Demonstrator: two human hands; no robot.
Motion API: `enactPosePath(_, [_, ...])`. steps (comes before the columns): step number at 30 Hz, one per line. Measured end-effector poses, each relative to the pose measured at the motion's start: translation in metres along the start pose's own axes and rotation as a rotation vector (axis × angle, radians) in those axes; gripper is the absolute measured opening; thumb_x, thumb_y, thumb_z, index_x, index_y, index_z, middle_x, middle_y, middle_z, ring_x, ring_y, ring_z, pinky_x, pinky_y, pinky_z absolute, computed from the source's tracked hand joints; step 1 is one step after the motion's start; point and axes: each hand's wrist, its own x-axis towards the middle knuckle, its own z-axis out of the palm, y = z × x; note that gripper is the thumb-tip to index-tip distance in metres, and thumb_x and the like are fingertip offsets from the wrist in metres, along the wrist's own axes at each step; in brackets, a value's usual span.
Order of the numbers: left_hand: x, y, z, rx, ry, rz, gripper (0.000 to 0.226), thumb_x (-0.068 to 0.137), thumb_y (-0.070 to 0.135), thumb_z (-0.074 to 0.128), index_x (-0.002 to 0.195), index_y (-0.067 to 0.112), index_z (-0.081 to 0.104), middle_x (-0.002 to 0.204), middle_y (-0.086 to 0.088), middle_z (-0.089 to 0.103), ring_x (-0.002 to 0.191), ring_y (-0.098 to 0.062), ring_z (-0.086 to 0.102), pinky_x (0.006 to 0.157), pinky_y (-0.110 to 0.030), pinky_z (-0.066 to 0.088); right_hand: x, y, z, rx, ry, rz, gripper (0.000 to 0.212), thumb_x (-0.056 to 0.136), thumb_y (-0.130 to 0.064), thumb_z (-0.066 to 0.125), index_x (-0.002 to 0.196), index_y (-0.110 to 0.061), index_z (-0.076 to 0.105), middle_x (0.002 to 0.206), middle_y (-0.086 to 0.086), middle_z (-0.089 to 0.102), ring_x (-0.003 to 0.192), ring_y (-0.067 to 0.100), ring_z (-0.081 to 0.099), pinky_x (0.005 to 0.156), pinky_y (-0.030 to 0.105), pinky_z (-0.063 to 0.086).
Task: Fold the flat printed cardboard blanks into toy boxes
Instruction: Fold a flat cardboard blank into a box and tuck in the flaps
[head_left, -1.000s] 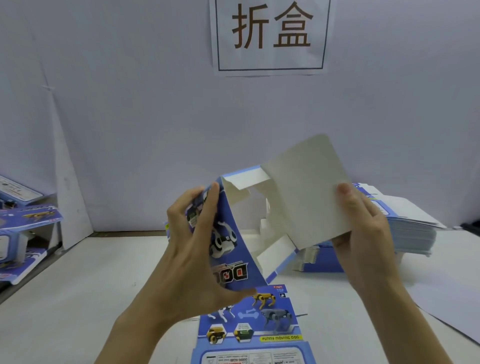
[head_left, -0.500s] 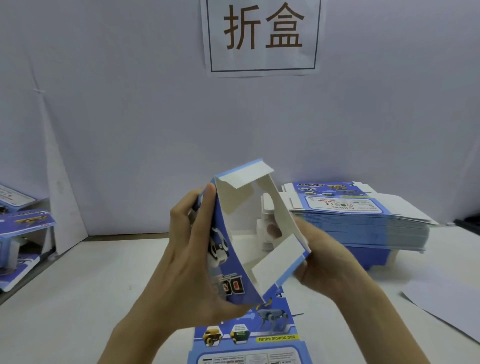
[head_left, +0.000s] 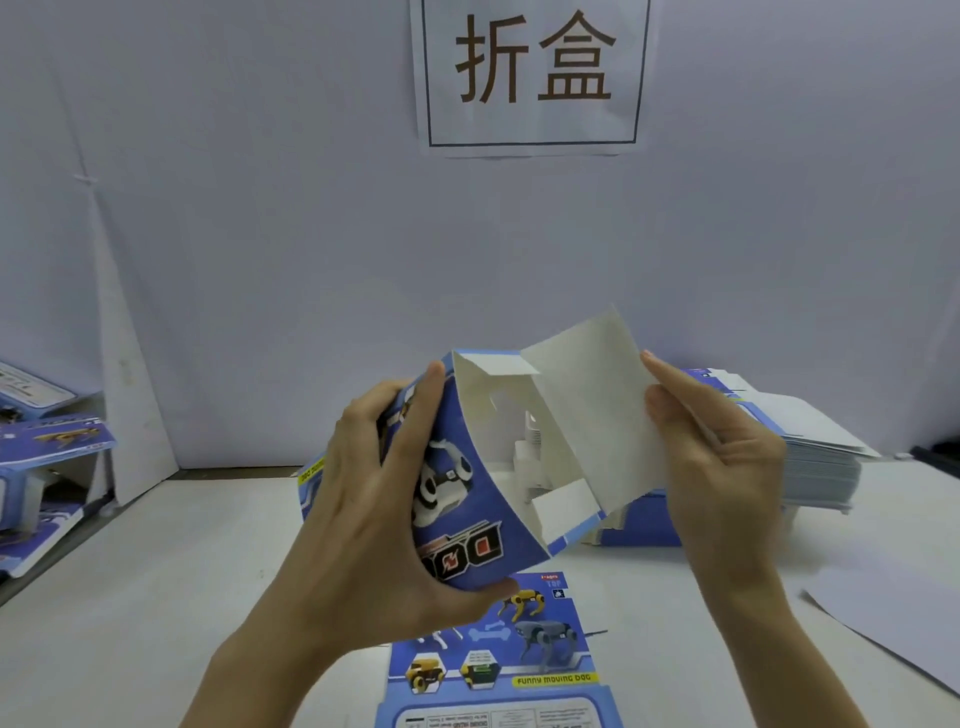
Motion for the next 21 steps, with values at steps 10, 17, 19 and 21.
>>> enactPosePath(10, [-0.007, -0.002, 0.008, 0.266, 0.033, 0.215, 0.123, 0.052, 0.073, 0.068, 0.149, 0.025, 0.008, 0.139, -0.005, 0.024, 0.127, -0.038, 0.042, 0.087, -0.056, 0.052, 0.012, -0.024, -0.008, 0.580, -0.185, 0.514, 0.025, 0.078, -0.034, 0.057, 0.076, -0.025, 0.080, 0.088, -0.004, 0.076, 0.081, 0.007, 0.072, 0.062, 0.021, 0.056])
enactPosePath(17, [-0.008, 0.002, 0.009, 0.264, 0.011, 0.226, 0.122, 0.054, 0.071, 0.070, 0.149, 0.023, 0.011, 0.141, -0.006, 0.022, 0.128, -0.038, 0.040, 0.088, -0.064, 0.047, 0.014, -0.011, -0.010, 0.355, -0.185, 0.567, 0.030, 0.076, -0.026, 0.062, 0.101, -0.015, 0.073, 0.097, 0.003, 0.075, 0.078, 0.010, 0.069, 0.059, 0.021, 0.055])
enactPosePath(19, [-0.007, 0.001, 0.009, 0.305, -0.012, 0.237, 0.128, 0.049, 0.064, 0.082, 0.149, 0.020, 0.014, 0.141, -0.006, 0.023, 0.133, -0.032, 0.032, 0.091, -0.066, 0.045, 0.013, -0.011, -0.009, 0.327, -0.176, 0.537, 0.026, 0.074, -0.030, 0.064, 0.094, -0.018, 0.076, 0.092, 0.001, 0.075, 0.075, 0.009, 0.068, 0.056, 0.021, 0.054])
enactPosePath(21, [-0.007, -0.001, 0.008, 0.315, -0.042, 0.240, 0.130, 0.046, 0.058, 0.087, 0.148, 0.020, 0.016, 0.142, -0.006, 0.022, 0.134, -0.031, 0.029, 0.093, -0.066, 0.043, 0.010, -0.016, -0.006, 0.335, -0.173, 0.505, 0.019, 0.072, -0.035, 0.064, 0.080, -0.025, 0.079, 0.082, -0.004, 0.074, 0.068, 0.007, 0.067, 0.053, 0.020, 0.052])
